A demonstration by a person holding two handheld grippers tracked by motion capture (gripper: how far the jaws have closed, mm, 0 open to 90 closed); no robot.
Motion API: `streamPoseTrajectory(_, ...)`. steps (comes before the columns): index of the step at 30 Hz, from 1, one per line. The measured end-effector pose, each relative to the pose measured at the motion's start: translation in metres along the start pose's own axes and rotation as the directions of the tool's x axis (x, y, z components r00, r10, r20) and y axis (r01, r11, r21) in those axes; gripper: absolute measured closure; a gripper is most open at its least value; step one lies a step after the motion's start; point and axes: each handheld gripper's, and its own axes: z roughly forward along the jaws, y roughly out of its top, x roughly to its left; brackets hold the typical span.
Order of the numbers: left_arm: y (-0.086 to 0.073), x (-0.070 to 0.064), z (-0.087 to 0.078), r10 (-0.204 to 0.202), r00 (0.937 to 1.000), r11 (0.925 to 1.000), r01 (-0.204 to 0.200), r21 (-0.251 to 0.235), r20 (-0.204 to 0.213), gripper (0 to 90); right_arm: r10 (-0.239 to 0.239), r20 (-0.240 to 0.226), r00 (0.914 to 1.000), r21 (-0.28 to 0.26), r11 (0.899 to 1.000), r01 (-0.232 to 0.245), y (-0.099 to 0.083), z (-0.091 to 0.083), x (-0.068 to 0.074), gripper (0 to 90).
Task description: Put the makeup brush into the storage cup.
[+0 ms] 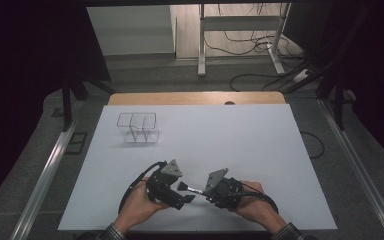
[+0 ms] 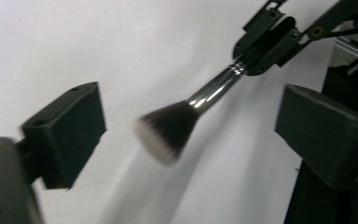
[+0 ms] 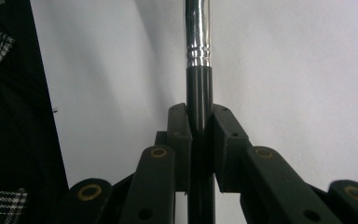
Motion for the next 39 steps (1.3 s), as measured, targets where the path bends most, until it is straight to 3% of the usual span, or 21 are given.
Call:
streamPoseTrajectory(9, -0.010, 0.010, -0.005, -0.046, 0.9990, 0.9982, 0.046, -0.040, 0.000, 5.2, 0.016, 0.013, 0.9998, 0.003, 1.000, -0.016, -0.003, -0.001, -0.001, 78.4)
streamPoseTrajectory(16, -0.013, 0.008, -0.003, -0.002, 1.0000, 0.9986, 0.002, -0.054, -0.007, 2.1, 0.061, 0.032, 0.9976, 0.002, 0.998, -0.061, -0.009, -0.003, -0.007, 78.4)
streamPoseTrajectory(20, -0.015, 0.009, -0.003, -0.005, 0.9997, 0.9983, 0.007, -0.058, 0.022, 0.0, 0.092, 0.042, 0.9948, -0.013, 0.996, -0.092, -0.012, -0.006, -0.011, 78.4)
streamPoseTrajectory(24, -0.016, 0.008, -0.004, 0.002, 0.9997, 0.9987, 0.000, -0.052, 0.023, 0.0, 0.119, 0.057, 0.9913, -0.026, 0.993, -0.118, -0.014, -0.008, -0.013, 78.4)
streamPoseTrajectory(31, -0.017, 0.012, -0.007, -0.049, 0.9981, 0.9953, 0.052, -0.081, 0.037, 0.0, 0.158, 0.083, 0.9839, -0.071, 0.986, -0.152, -0.016, -0.014, -0.016, 78.4)
streamPoseTrajectory(39, -0.017, 0.016, -0.008, -0.102, 0.9912, 0.9888, 0.110, -0.101, 0.085, 0.0, 0.204, 0.104, 0.9735, -0.136, 0.973, -0.189, -0.016, -0.018, -0.016, 78.4)
